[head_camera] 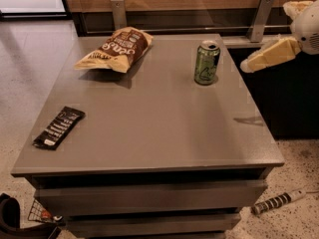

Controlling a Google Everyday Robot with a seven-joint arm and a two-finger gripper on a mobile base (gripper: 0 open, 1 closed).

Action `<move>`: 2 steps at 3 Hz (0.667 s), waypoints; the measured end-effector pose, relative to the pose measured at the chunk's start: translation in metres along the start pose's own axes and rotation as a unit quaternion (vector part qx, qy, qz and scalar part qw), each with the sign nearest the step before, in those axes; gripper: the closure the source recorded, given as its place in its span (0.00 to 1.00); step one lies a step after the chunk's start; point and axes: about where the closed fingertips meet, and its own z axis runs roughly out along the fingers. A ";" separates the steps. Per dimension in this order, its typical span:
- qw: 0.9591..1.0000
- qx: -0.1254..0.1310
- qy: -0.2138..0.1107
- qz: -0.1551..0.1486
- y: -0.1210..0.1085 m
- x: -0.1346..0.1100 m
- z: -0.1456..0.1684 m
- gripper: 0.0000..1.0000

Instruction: Move green can near rxbar chocolate

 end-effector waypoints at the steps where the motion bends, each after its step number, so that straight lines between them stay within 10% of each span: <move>1: 0.997 -0.002 -0.057 0.049 -0.006 0.004 0.027 0.00; 2: 0.997 -0.002 -0.057 0.049 -0.006 0.004 0.027 0.00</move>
Offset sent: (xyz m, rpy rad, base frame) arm 0.0188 0.0044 -0.0118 0.1202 -0.0207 -0.0069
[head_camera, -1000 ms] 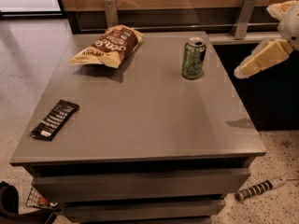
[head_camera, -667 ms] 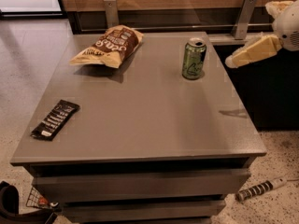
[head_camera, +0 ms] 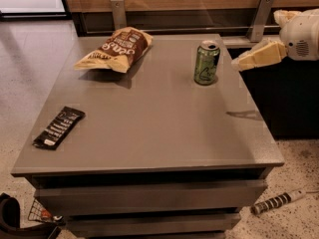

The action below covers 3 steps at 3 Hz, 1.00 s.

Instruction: Move green can near rxbar chocolate

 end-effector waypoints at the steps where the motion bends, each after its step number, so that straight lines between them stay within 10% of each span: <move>1: 0.999 -0.019 -0.021 0.018 0.004 0.006 0.017 0.00; 3: 0.989 -0.069 -0.112 0.072 0.011 0.013 0.079 0.00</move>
Offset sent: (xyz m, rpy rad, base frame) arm 0.0511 0.0319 -0.0592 0.3172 0.0103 0.1164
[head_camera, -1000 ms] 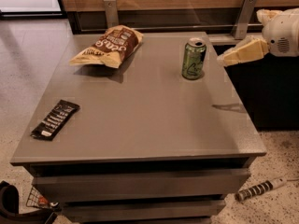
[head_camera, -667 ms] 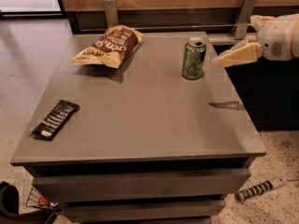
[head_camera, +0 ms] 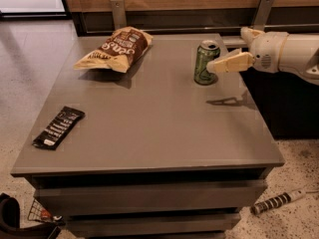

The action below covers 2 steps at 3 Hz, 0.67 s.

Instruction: Move green can near rxbar chocolate

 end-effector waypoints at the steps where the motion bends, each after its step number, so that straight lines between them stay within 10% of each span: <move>1: 0.999 -0.017 -0.032 0.017 0.002 0.005 0.023 0.00; 2: 0.998 -0.029 -0.058 0.024 0.006 0.008 0.038 0.00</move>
Offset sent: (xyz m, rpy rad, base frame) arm 0.0269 0.0409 -0.0254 0.1858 -0.0564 0.0824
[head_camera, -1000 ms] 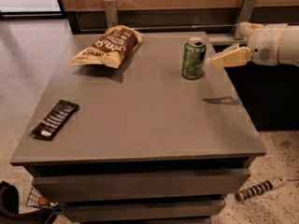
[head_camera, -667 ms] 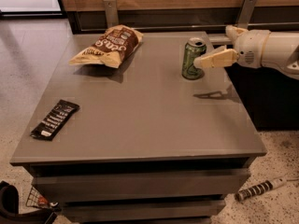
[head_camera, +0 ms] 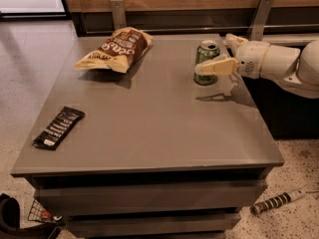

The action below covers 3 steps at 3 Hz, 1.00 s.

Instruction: Move green can near rxbar chocolate

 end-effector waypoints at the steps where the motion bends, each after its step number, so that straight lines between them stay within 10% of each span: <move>1: 1.000 -0.008 -0.018 0.002 0.006 0.006 0.011 0.00; 3: 1.000 -0.012 -0.019 0.001 0.010 0.004 0.016 0.39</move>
Offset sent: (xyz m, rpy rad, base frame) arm 0.0012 0.0103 -0.0065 0.0279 -0.0152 0.0146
